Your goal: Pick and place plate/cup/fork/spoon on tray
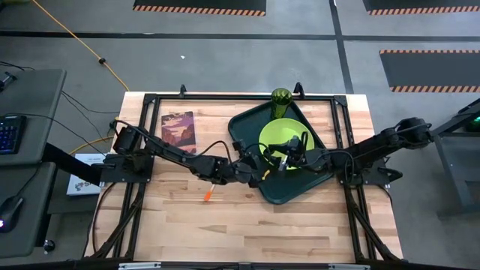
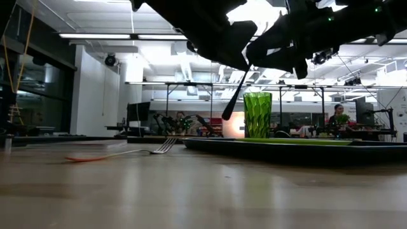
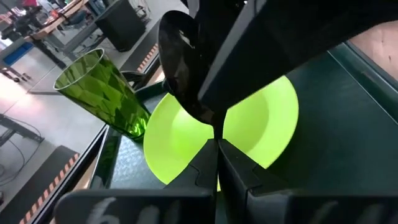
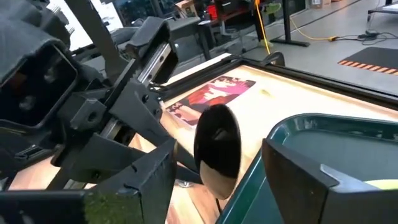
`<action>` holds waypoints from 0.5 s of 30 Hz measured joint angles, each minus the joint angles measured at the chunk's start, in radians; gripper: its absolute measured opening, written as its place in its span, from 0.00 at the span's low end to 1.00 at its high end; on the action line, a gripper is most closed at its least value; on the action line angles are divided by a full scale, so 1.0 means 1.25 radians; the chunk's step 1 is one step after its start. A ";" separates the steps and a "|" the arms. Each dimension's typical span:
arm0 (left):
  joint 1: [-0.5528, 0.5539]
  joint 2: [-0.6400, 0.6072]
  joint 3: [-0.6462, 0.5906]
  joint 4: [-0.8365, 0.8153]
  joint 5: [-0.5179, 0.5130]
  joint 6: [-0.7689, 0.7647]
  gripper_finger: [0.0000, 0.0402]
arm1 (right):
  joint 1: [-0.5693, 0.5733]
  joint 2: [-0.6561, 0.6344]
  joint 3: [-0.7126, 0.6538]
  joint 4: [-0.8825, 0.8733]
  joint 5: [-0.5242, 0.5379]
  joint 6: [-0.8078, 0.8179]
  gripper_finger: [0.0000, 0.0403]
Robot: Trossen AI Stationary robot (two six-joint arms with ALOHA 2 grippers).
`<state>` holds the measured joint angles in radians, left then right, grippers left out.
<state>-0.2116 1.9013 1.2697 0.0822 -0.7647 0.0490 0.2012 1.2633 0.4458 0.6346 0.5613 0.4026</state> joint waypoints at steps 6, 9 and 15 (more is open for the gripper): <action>0.002 0.000 0.000 -0.002 0.000 -0.003 0.00 | 0.000 0.000 0.000 0.001 -0.010 -0.002 0.34; 0.002 0.000 0.000 -0.007 0.000 -0.009 0.00 | 0.000 0.000 0.000 0.004 -0.014 -0.021 0.12; -0.016 -0.045 -0.001 -0.109 -0.003 0.043 0.00 | 0.002 -0.074 0.000 -0.114 -0.016 -0.042 0.02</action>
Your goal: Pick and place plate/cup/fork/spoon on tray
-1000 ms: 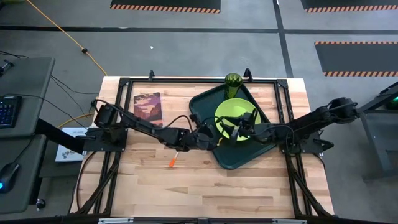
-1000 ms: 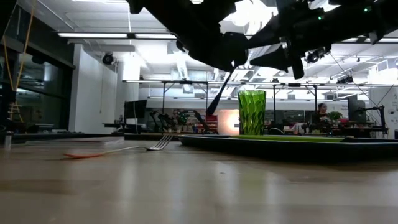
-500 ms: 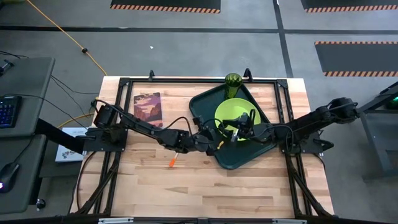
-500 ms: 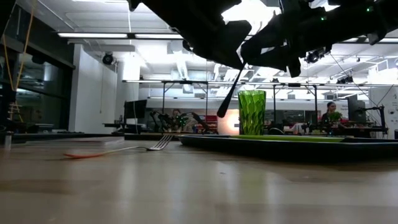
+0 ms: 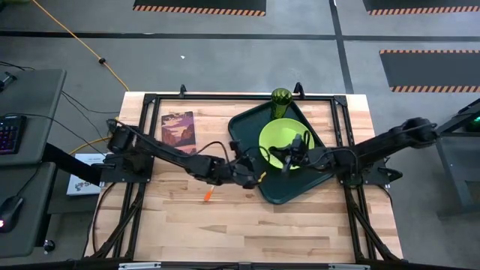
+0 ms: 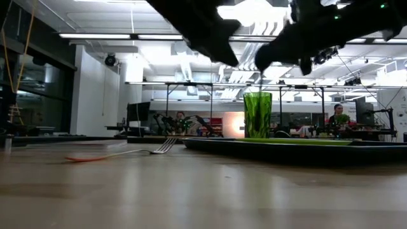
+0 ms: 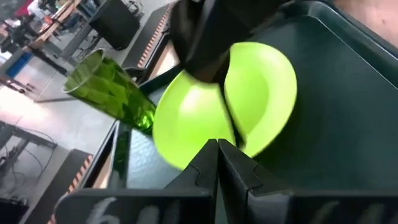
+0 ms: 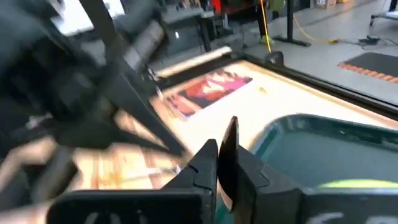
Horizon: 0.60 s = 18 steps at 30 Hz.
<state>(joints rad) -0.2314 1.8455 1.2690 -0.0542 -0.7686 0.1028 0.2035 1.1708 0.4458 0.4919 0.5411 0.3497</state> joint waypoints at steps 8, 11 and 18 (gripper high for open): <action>-0.009 -0.184 -0.037 -0.183 -0.023 -0.147 0.08 | 0.047 -0.209 0.096 -0.450 0.024 0.081 0.01; -0.005 -0.233 -0.144 0.000 0.013 -0.135 0.13 | 0.106 -0.199 0.160 -0.532 0.046 0.068 0.01; 0.040 -0.224 -0.427 0.663 0.419 -0.279 0.32 | 0.219 -0.131 0.209 -0.437 -0.062 -0.040 0.00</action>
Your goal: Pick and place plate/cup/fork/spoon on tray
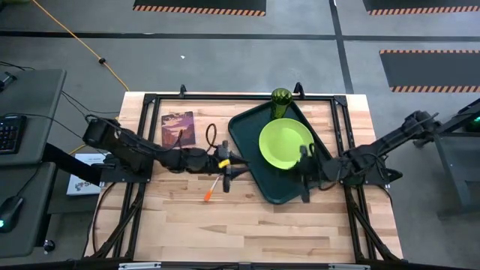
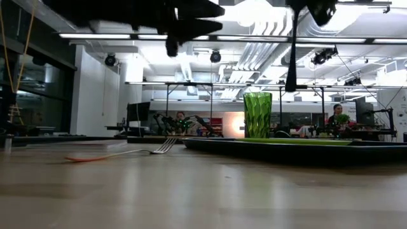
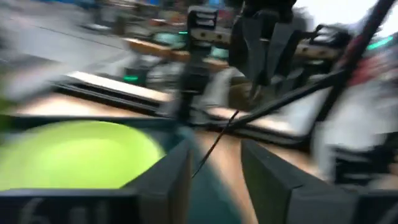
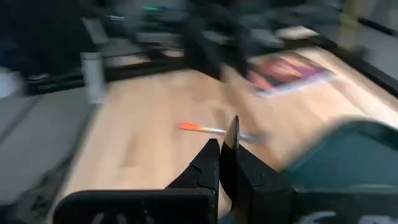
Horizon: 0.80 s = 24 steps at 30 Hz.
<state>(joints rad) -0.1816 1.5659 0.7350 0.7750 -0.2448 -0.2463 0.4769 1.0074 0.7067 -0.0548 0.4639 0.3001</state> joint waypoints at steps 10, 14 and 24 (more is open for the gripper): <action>0.046 0.110 0.044 0.175 0.483 -0.230 0.54 | -0.024 0.112 0.000 0.431 -0.595 -0.280 0.00; 0.046 0.174 0.138 0.179 0.673 -0.294 0.55 | -0.072 0.152 0.000 0.491 -0.704 -0.282 0.00; 0.054 0.320 0.316 0.164 0.920 -0.509 0.55 | -0.122 0.240 0.012 0.634 -0.885 -0.253 0.00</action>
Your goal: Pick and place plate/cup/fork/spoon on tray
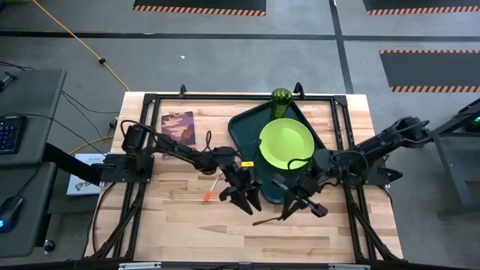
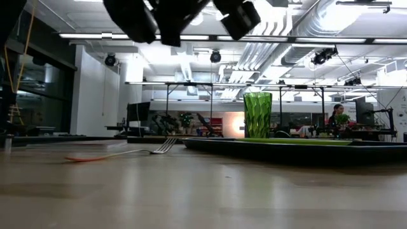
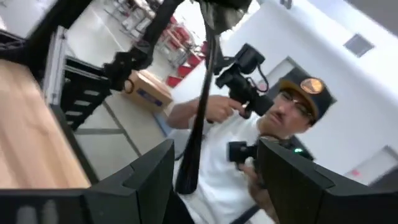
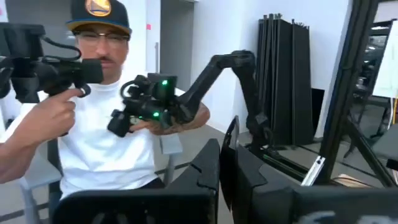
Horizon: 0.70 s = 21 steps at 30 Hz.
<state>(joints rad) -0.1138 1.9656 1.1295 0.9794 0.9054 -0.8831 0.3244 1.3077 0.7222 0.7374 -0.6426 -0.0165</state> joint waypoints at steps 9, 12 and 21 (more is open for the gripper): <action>0.002 0.062 0.051 0.002 0.062 -0.080 0.55 | -0.022 0.018 0.054 -0.082 -0.052 -0.039 0.00; -0.011 0.059 0.051 0.008 0.076 -0.066 0.55 | -0.035 0.017 0.054 -0.083 -0.049 -0.063 0.00; -0.048 0.060 0.051 0.005 0.112 -0.046 0.55 | -0.056 0.017 0.054 -0.099 -0.053 -0.121 0.00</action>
<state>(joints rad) -0.1734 2.0411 1.1934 0.9854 1.0451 -0.9400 0.2547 1.3285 0.7901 0.6137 -0.7087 -0.1675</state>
